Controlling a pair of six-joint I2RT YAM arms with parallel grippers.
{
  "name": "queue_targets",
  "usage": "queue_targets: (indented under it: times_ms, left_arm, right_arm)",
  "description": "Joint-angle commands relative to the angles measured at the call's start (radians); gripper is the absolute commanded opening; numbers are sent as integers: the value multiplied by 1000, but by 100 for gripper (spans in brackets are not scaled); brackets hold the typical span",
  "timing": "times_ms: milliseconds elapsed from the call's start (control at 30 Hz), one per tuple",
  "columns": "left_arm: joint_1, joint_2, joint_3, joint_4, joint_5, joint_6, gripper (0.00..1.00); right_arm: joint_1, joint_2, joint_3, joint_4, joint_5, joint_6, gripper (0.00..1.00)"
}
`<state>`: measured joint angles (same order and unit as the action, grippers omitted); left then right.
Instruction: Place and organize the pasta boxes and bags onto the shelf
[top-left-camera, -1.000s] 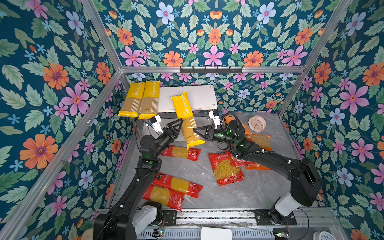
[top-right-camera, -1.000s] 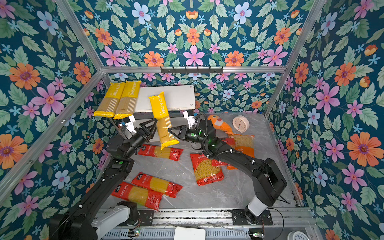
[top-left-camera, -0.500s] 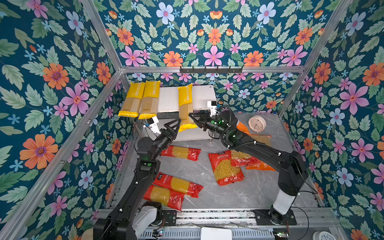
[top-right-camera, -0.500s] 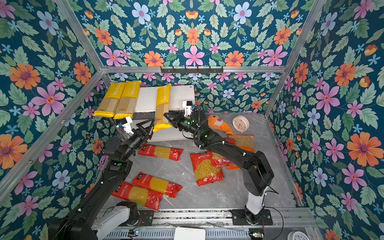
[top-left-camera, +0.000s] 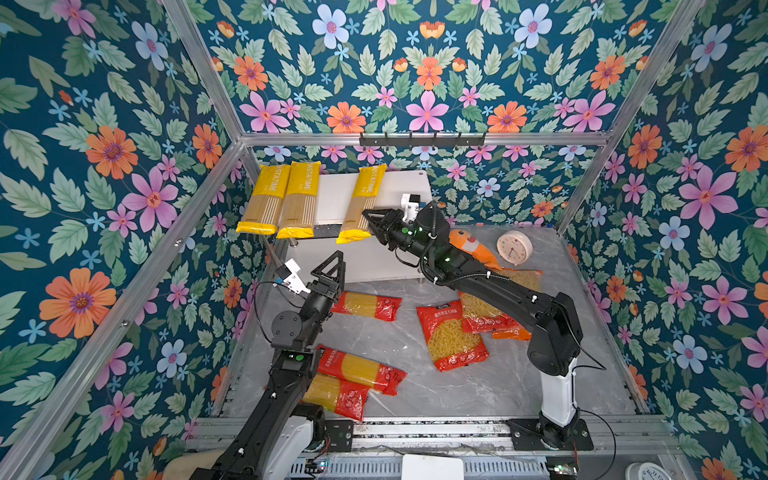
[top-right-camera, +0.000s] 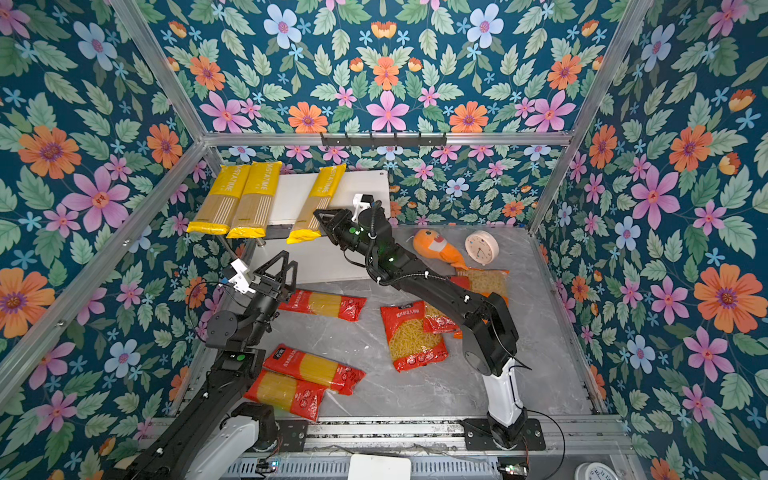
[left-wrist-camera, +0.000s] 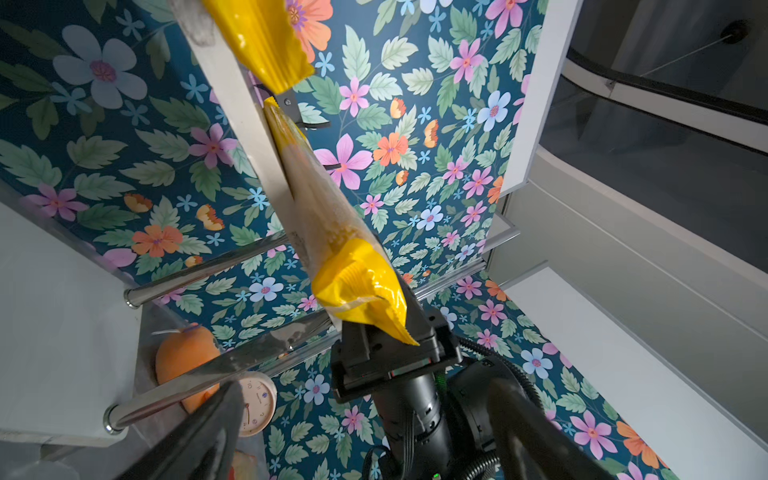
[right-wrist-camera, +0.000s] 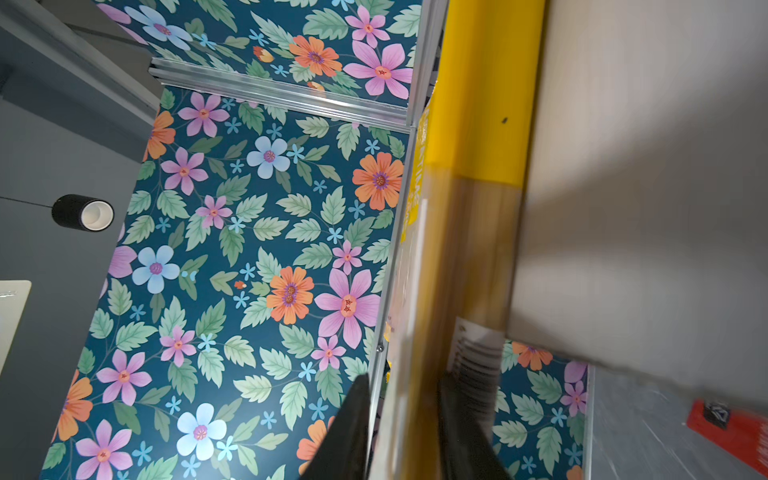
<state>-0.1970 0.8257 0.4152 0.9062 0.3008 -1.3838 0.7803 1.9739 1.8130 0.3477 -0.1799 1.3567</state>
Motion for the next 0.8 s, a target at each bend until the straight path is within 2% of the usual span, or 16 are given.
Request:
queue_targets:
  times_ms: [0, 200, 433, 667, 767]
  left_arm:
    - [-15, 36, 2, 118, -48, -13, 95]
    - [-80, 147, 64, 153, -77, 6, 95]
    - [-120, 245, 230, -37, -101, 68, 90]
    - [-155, 323, 283, -66, -237, 37, 70]
    - [-187, 348, 303, -54, -272, 52, 56]
  right_arm:
    - [-1, -31, -32, -49, 1, 3, 35]
    - [-10, -103, -119, -68, -30, -27, 49]
    - [-21, -239, -325, -44, -52, -83, 53]
    - [-21, -406, -652, -2, -34, -74, 53]
    - [-19, -450, -744, 1, -23, -72, 53]
